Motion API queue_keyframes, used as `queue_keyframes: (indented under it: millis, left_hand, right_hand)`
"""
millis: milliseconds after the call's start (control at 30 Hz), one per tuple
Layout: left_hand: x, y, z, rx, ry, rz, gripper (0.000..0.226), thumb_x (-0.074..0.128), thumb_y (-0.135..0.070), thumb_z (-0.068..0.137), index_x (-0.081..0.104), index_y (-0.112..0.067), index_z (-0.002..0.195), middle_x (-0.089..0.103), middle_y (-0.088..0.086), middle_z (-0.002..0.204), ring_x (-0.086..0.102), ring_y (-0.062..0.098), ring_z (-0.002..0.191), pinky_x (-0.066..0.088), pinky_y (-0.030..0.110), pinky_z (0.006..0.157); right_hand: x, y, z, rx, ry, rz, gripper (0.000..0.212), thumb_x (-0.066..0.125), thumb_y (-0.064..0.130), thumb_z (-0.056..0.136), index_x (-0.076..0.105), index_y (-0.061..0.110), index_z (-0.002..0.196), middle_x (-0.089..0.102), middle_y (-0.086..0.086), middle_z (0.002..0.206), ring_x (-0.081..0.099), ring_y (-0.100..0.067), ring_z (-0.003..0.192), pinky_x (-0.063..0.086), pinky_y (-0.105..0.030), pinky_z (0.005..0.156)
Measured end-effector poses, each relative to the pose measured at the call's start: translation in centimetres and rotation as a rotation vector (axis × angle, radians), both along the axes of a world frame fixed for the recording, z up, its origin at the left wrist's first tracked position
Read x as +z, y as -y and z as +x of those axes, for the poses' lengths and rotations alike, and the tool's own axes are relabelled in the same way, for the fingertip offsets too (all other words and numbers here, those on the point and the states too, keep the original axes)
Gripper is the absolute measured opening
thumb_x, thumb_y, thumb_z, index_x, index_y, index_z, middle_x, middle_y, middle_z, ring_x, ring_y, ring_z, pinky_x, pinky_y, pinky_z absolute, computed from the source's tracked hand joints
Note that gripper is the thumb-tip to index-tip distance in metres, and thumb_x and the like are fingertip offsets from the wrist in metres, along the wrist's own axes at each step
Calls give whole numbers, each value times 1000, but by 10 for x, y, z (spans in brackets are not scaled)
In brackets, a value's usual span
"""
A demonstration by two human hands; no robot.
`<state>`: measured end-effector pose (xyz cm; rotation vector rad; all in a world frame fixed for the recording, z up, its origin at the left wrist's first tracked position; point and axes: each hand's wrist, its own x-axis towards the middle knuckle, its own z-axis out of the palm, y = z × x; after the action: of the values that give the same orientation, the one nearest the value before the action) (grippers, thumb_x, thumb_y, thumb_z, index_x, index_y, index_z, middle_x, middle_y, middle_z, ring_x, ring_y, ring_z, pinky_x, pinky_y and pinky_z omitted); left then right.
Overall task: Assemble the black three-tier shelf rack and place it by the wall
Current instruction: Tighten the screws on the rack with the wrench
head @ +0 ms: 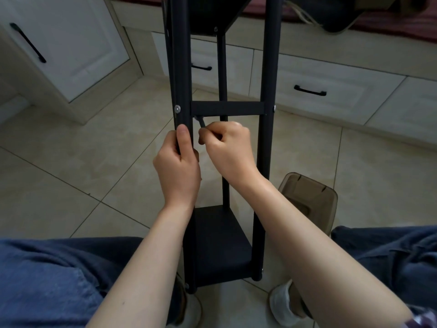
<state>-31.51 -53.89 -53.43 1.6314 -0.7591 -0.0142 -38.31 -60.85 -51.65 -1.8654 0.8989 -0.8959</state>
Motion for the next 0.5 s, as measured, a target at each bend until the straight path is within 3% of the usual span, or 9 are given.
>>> queue_keyframes:
  millis: [300, 400, 500]
  left_hand:
    - [-1, 0, 2, -14, -6, 0, 40, 41, -30, 109, 49, -23, 70, 46, -11, 57, 49, 0, 52, 34, 10, 53]
    - [0, 0, 0, -7, 23, -8, 41, 41, -28, 109, 46, -29, 69, 44, -12, 57, 50, -4, 53, 35, 8, 54]
    - [0, 0, 0, -9, 32, -9, 40, 41, -28, 109, 45, -32, 69, 45, -14, 59, 50, -4, 55, 35, 7, 55]
  right_hand:
    - [4, 4, 6, 6, 16, -42, 25, 59, 16, 96, 77, 8, 81, 71, -4, 70, 65, -19, 65, 55, -43, 67]
    - [-1, 5, 8, 20, 23, -80, 30, 59, 13, 97, 73, 4, 73, 66, -6, 60, 62, -21, 56, 52, -42, 61]
    - [-7, 5, 11, 28, 42, -87, 30, 58, 13, 99, 74, 2, 77, 69, -7, 65, 64, -19, 57, 53, -40, 62]
